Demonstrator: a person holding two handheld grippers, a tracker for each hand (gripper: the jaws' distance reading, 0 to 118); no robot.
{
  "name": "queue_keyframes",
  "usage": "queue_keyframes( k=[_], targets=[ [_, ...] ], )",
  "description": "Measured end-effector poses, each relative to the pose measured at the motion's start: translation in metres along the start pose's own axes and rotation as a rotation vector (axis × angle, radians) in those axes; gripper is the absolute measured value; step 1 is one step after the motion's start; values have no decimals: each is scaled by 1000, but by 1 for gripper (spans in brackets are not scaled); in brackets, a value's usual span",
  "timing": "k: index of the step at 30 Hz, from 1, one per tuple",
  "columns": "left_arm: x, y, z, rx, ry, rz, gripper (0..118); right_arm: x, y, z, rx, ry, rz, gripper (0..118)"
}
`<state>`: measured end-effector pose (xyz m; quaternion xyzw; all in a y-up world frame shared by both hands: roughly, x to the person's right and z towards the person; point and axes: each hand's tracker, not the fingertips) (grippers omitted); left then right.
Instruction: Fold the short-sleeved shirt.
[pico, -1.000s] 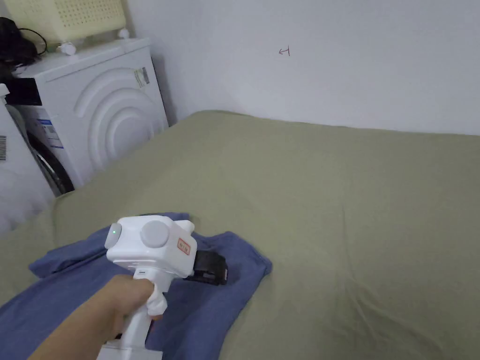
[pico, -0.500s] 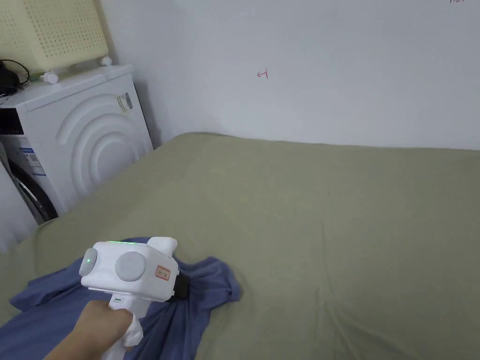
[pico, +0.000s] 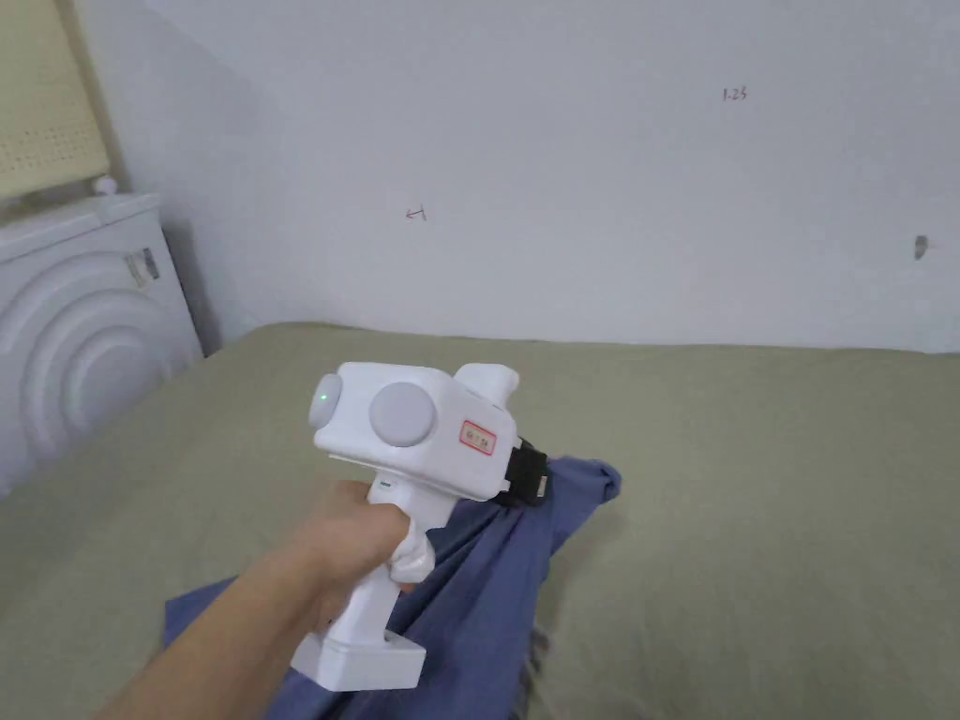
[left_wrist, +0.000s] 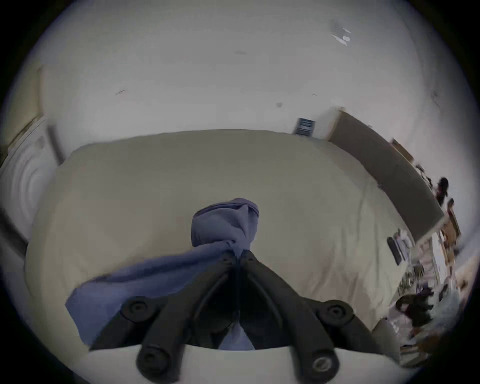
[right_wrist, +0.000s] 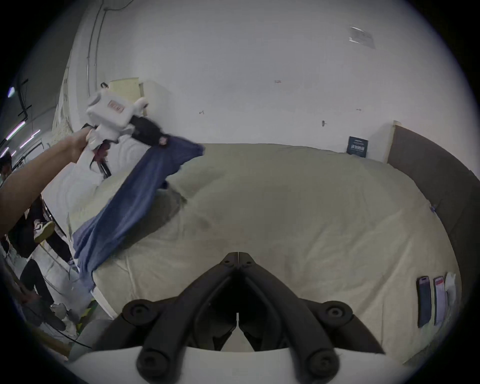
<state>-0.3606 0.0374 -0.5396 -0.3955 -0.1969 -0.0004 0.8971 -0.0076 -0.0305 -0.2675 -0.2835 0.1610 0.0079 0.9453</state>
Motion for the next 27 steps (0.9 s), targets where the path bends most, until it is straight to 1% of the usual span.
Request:
queue_keyframes(
  k=[3,6,9,12,15,17,19,20,21,22,23,24,25,26,27],
  targets=[
    [76,30,-39,-3,-112,-105,0,15,-6,16,0,-44,-32,0],
    [153,49,-76,-28,-219,-163,0,31,-13,29,-9,-82,-71,0],
    [228,56,-108,-57,-324,-219,0,46,-22,39,-21,-123,-102,0],
    [285,49,-134,-108,-399,-269,0,60,-29,46,-28,-159,-116,0],
    [319,34,-149,-148,-439,-292,0,77,-32,47,-35,-208,-139,0],
    [331,22,-158,-167,-423,-317,0,86,-32,47,-50,-240,-151,0],
    [333,15,-167,-169,-408,-319,0,92,-31,49,-40,-244,-160,0],
    [331,13,-170,-155,-393,-295,9,93,-30,49,-35,-249,-163,0],
    [326,12,-171,-131,-397,-268,46,94,-29,50,-30,-250,-165,0],
    [321,13,-170,-90,-403,-217,88,94,-28,51,-24,-248,-166,0],
    [314,14,-166,-42,-433,-150,116,92,-28,52,-19,-247,-166,0],
    [307,15,-162,-20,-512,-82,116,92,-28,52,-17,-246,-165,0],
    [302,17,-155,-5,-558,-49,118,92,-27,51,-16,-245,-164,0],
    [292,23,-141,60,-563,-27,118,91,-27,51,-19,-245,-163,0],
    [285,26,-129,71,-548,-39,118,90,-27,50,-20,-244,-163,0]
  ],
)
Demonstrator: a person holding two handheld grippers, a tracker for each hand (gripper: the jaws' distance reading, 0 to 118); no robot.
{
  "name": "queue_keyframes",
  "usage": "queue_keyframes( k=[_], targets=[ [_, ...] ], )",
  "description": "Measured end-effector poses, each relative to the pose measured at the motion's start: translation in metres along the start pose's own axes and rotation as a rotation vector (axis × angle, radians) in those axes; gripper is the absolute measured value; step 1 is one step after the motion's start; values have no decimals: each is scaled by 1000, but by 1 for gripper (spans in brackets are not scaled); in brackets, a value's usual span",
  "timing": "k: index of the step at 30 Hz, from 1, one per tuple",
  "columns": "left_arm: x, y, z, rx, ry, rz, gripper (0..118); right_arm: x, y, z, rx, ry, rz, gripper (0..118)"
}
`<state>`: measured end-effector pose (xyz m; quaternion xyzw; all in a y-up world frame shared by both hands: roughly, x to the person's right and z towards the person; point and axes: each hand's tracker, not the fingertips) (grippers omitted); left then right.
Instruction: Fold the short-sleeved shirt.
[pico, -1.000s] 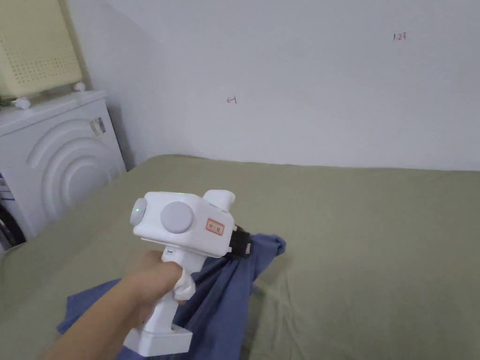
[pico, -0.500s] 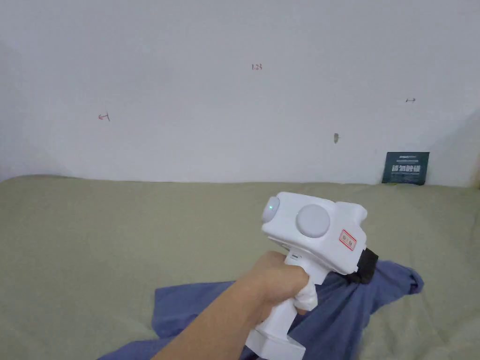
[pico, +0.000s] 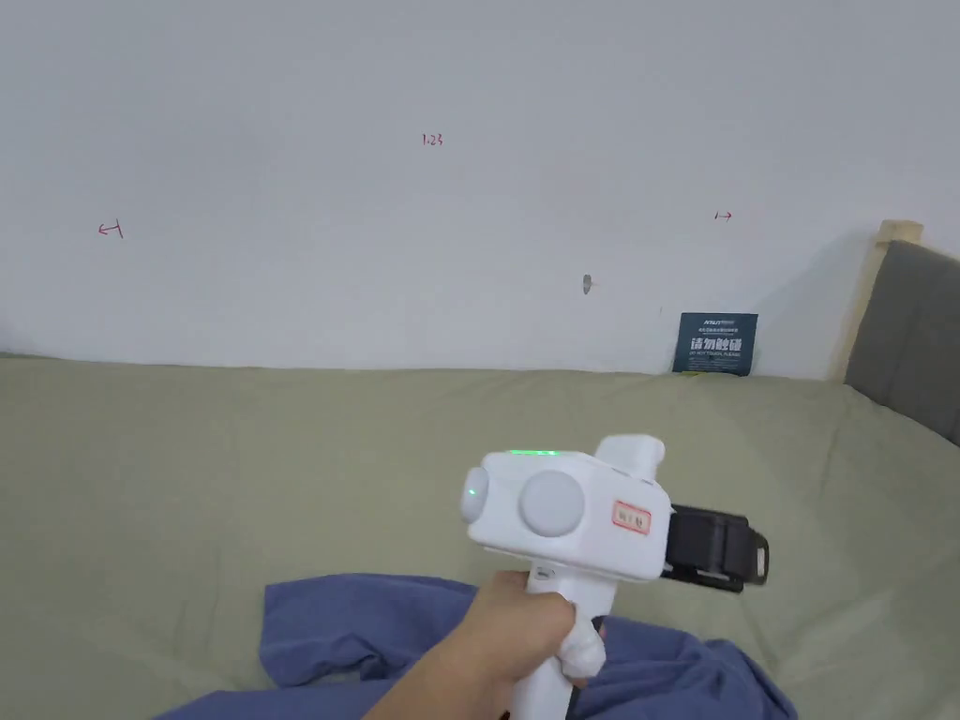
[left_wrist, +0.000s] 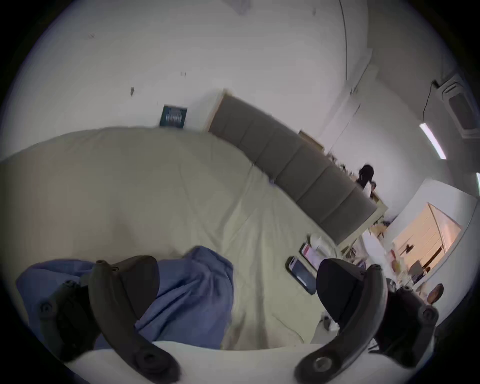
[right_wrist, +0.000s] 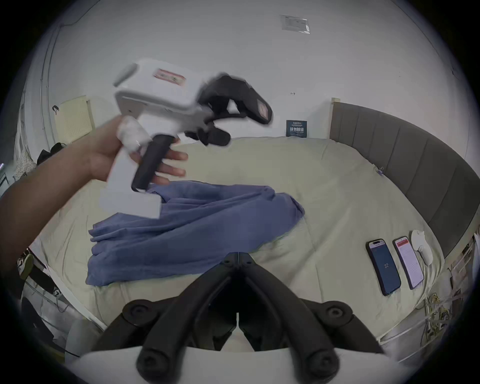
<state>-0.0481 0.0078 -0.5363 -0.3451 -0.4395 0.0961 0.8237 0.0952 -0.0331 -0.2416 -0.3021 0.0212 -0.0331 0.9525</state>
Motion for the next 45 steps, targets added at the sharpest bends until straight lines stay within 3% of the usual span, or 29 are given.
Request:
queue_keyframes(
  k=[7,9,10,11,12,13,15,21,28,33,34,36,39,45],
  targets=[
    [-22,-20,144,80,254,-47,118,-6,13,-5,17,3,9,0],
    [-28,-50,197,138,409,-19,113,-7,20,-7,35,-1,29,0],
    [-30,-64,220,176,471,1,100,-8,24,-9,40,-3,37,0],
    [-34,-85,245,231,534,19,75,-9,28,-11,48,-8,46,0],
    [-35,-103,267,258,619,55,24,-10,31,-12,54,-11,61,0],
    [-36,-121,284,279,708,87,0,-11,33,-14,57,-12,66,0],
    [-37,-160,316,340,846,181,0,-14,37,-17,68,-17,74,0],
    [-18,-251,374,427,1023,304,0,-22,34,-24,82,-12,55,0],
    [-35,-281,383,342,1022,363,0,-31,32,-29,64,0,61,0],
    [-97,-256,380,267,888,449,1,-32,33,-35,53,7,59,0],
    [-113,-250,378,274,831,498,23,-31,33,-37,50,6,62,0],
    [-149,-239,366,238,704,559,118,-28,33,-41,39,10,56,0],
    [-182,-225,346,172,731,577,116,-24,30,-48,15,14,45,0],
    [-248,-204,302,-71,955,625,115,-14,24,-57,-31,6,34,0]
  ],
)
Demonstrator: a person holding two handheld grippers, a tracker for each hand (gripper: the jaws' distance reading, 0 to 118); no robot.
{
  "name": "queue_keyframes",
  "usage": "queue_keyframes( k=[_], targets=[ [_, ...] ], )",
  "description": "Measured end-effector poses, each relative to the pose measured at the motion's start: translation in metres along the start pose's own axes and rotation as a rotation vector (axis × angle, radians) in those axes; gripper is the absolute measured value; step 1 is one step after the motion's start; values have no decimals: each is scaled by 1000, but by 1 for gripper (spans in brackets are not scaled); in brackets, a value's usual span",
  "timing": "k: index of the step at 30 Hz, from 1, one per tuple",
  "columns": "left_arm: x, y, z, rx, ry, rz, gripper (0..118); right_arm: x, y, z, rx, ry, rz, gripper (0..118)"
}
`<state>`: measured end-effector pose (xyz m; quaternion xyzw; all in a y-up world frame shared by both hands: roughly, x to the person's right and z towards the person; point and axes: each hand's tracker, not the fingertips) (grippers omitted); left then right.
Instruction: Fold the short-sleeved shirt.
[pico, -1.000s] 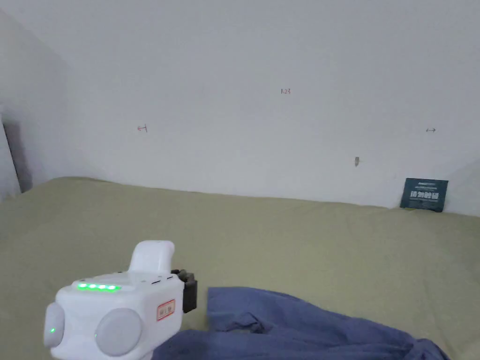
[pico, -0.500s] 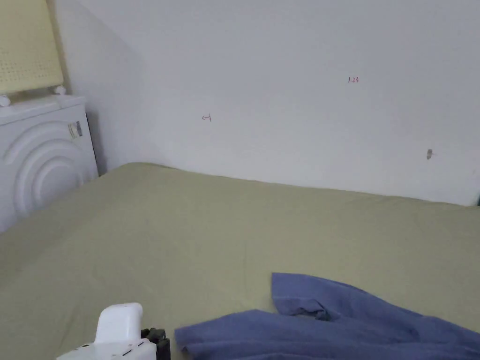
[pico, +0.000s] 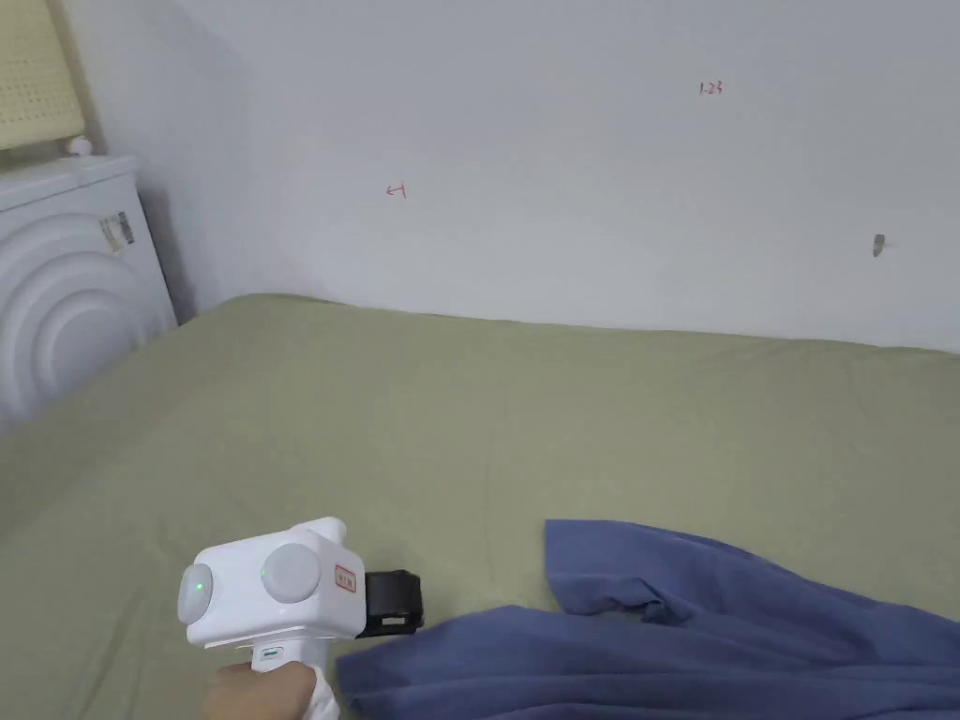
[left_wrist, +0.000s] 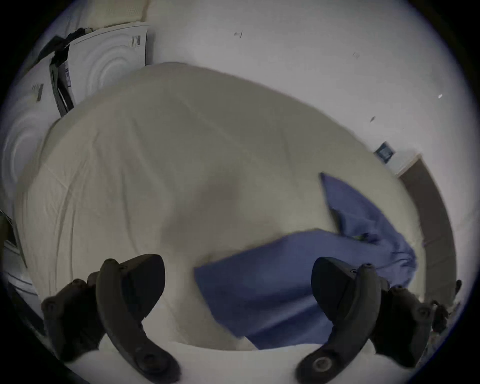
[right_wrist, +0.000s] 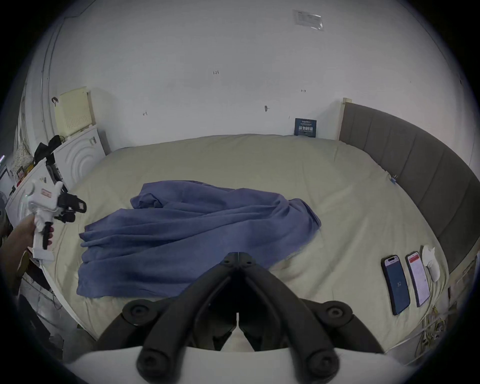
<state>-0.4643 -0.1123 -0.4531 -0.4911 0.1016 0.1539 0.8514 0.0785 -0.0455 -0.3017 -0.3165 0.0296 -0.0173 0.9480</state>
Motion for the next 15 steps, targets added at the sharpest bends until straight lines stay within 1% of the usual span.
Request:
queue_keyframes(
  k=[1,2,4,5,6,7,8,9,10,11,13,15],
  targets=[
    [3,0,-10,-37,-6,-18,113,2,-1,-1,-6,3,-2,0],
    [6,-4,-19,-72,-8,-27,109,3,-2,-3,-10,-1,-2,0],
    [12,-10,-34,-161,28,-48,72,5,-2,-6,-21,-4,0,0],
    [15,-14,-39,-182,59,-55,64,6,-2,-7,-21,-7,-3,0],
    [19,-17,-32,-131,179,-100,61,7,-1,-8,-18,-7,-11,0],
    [21,-17,-28,-108,95,-81,44,9,-1,-9,-15,2,-19,0],
    [22,-16,-24,-112,105,-85,0,10,0,-9,-11,7,-26,0],
    [22,-15,-15,-99,59,-93,0,11,1,-9,-7,5,-30,0],
    [18,-12,-5,-74,-33,-53,0,12,3,-9,-6,7,-32,0],
    [19,-12,5,-21,-79,1,0,13,5,-8,1,9,-29,0],
    [24,-8,18,29,-103,-69,0,19,11,-11,28,1,-20,0],
    [33,-8,24,18,-121,-105,0,32,21,-18,35,-9,-34,0]
  ],
)
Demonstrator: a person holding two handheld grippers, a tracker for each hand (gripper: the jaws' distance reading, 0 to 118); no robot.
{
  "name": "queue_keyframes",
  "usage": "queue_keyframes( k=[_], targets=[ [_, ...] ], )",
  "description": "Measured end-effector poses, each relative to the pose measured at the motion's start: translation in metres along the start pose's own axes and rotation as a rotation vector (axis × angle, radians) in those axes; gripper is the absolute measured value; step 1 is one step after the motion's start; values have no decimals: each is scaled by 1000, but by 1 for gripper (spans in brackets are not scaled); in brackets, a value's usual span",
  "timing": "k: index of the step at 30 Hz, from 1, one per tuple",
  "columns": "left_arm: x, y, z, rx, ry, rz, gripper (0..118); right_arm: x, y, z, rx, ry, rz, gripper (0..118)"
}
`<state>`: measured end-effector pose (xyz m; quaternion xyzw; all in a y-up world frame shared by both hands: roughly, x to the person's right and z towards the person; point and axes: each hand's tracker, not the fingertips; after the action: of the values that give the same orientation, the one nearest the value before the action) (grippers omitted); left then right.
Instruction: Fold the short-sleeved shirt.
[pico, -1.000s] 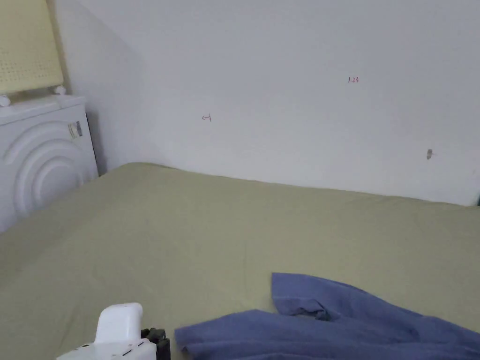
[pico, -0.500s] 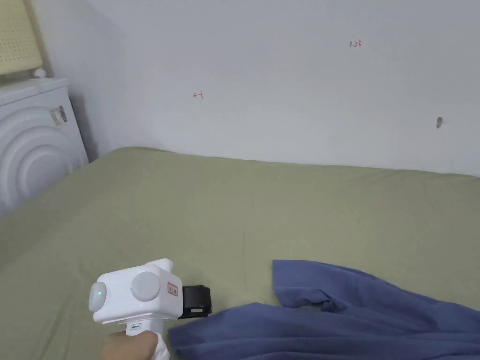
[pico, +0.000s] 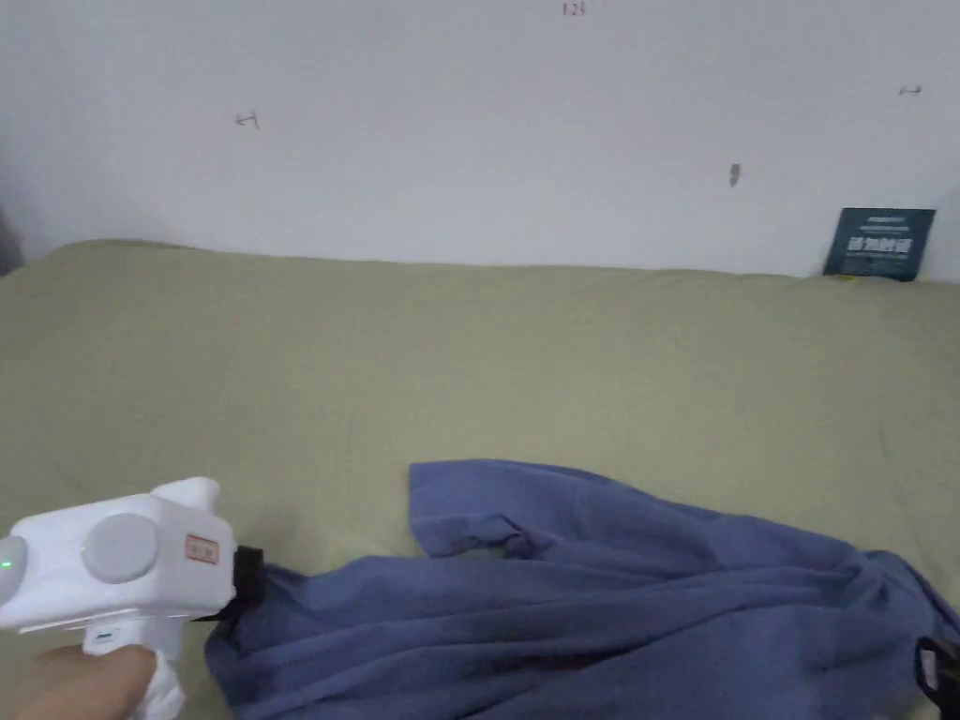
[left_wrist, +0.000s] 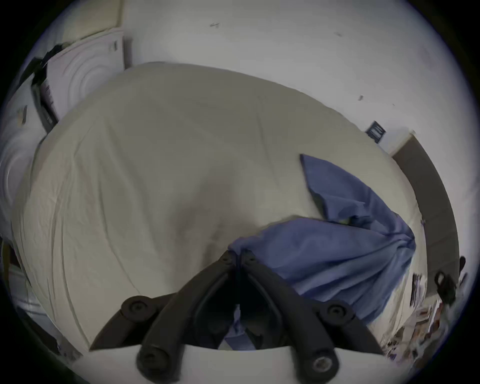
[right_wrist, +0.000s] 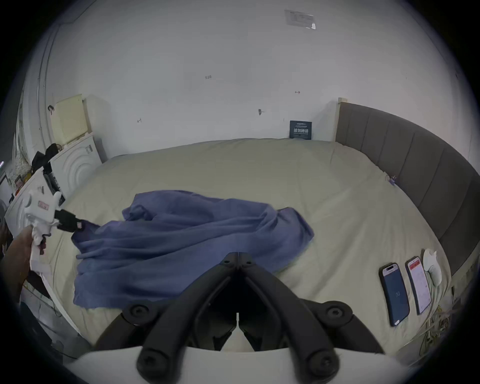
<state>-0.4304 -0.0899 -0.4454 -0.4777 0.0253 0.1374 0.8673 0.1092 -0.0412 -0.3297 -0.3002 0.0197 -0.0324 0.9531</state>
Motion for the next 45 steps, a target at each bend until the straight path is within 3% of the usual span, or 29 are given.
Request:
queue_keyframes(
  k=[5,6,8,9,12,17,22,23,24,26,27,30,36,45],
  targets=[
    [19,-4,18,22,-41,-14,0,51,34,-37,-37,26,-119,2],
    [17,-2,12,20,-40,-17,0,58,42,-49,-78,13,-131,13],
    [13,-1,4,9,-44,-20,0,72,55,-77,-145,20,-122,65],
    [11,-2,1,-2,-54,-17,0,76,58,-89,-133,21,-98,70],
    [12,-9,-3,-27,-72,-9,0,85,63,-129,-210,101,-78,70],
    [9,-16,-8,-44,-68,-16,0,82,60,-184,-362,72,-63,70],
    [4,-18,-18,-56,-92,-9,0,89,51,-213,-464,0,-169,66],
    [4,-20,-18,-55,-103,-3,0,93,50,-214,-471,-10,-230,53],
    [3,-20,-18,-53,-116,11,0,96,49,-212,-472,44,-282,7],
    [2,-20,-17,-30,-129,24,0,95,50,-204,-412,116,-301,7],
    [2,-19,-14,-13,-139,26,0,89,52,-197,-387,72,-244,7],
    [0,-12,-1,30,-163,25,0,81,59,-183,-356,91,-148,7],
    [0,16,39,184,-189,-10,0,73,86,-153,-218,167,-191,7],
    [15,73,98,318,-208,-78,0,32,149,-99,7,231,-102,7]
  ],
)
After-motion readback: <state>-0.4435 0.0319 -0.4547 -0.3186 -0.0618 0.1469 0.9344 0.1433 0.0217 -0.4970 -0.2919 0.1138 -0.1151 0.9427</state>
